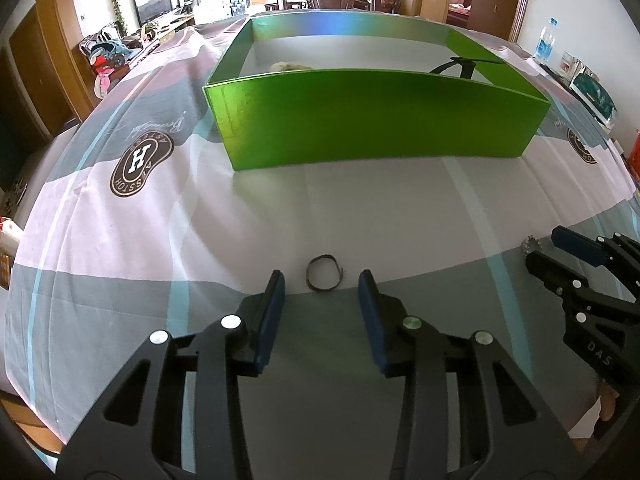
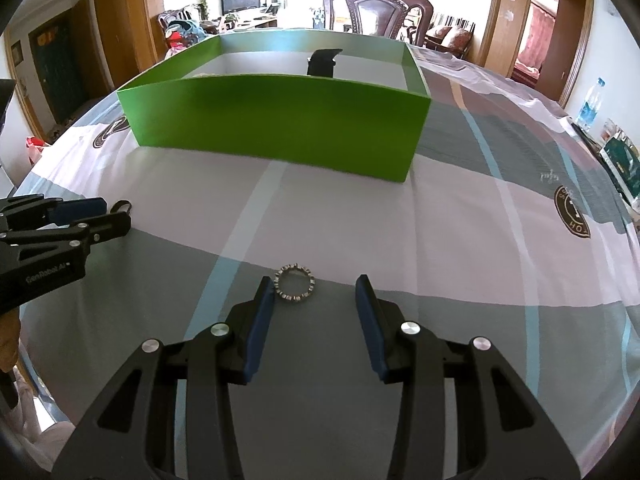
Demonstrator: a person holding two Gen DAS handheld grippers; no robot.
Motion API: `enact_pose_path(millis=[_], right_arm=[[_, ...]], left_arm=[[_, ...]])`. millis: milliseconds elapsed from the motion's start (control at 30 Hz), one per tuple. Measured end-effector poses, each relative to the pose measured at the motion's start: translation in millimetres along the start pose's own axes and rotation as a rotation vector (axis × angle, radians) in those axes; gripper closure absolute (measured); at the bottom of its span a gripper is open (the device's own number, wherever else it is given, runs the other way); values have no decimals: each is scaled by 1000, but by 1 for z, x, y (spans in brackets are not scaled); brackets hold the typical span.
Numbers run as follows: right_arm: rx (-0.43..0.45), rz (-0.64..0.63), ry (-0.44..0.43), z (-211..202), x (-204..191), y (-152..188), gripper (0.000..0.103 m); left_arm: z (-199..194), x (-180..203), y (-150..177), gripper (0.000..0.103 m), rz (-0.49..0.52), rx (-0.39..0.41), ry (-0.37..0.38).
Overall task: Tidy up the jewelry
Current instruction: 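Close the right gripper on the silver bead ring while the left gripper closes on the black hair tie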
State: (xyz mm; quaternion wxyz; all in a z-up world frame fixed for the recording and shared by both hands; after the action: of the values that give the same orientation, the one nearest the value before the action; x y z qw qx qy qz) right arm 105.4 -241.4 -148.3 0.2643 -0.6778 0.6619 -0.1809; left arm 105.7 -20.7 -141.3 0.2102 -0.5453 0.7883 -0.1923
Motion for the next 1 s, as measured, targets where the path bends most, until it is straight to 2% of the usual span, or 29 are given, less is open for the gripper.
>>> enact_pose_path(millis=[367, 433, 467, 500, 567, 800, 1000], right_arm=[[-1, 20, -31, 4, -3, -5, 61], [-3, 17, -30, 3, -5, -3, 66], [-2, 23, -29, 2, -7, -2, 76], [-3, 29, -30, 2, -8, -2, 80], [-10, 41, -42, 1, -11, -1, 80], [-34, 45, -70, -1, -23, 4, 80], [-21, 22, -29, -1, -24, 4, 79]], left_arm=[[1, 4, -3, 60, 2, -2, -2], [1, 4, -3, 59, 3, -2, -1], [1, 4, -3, 59, 3, -1, 0], [1, 5, -3, 56, 3, -2, 1], [3, 6, -4, 52, 3, -2, 4], [3, 6, -3, 50, 7, -1, 7], [3, 6, -3, 50, 11, 6, 12]])
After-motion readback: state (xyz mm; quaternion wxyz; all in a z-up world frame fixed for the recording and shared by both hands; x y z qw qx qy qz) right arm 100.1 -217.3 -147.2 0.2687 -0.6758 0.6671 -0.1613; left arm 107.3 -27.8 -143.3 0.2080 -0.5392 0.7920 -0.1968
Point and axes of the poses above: each gripper's, at about its wrist camera, not at the fingertips, and z roughly the way its jaws point, x to its right, y to its underside, the point moved 7 cm from there along z, roughly the way its jaws point, and after that the axes turned 12 degrees about z, right-handed, at the moved point
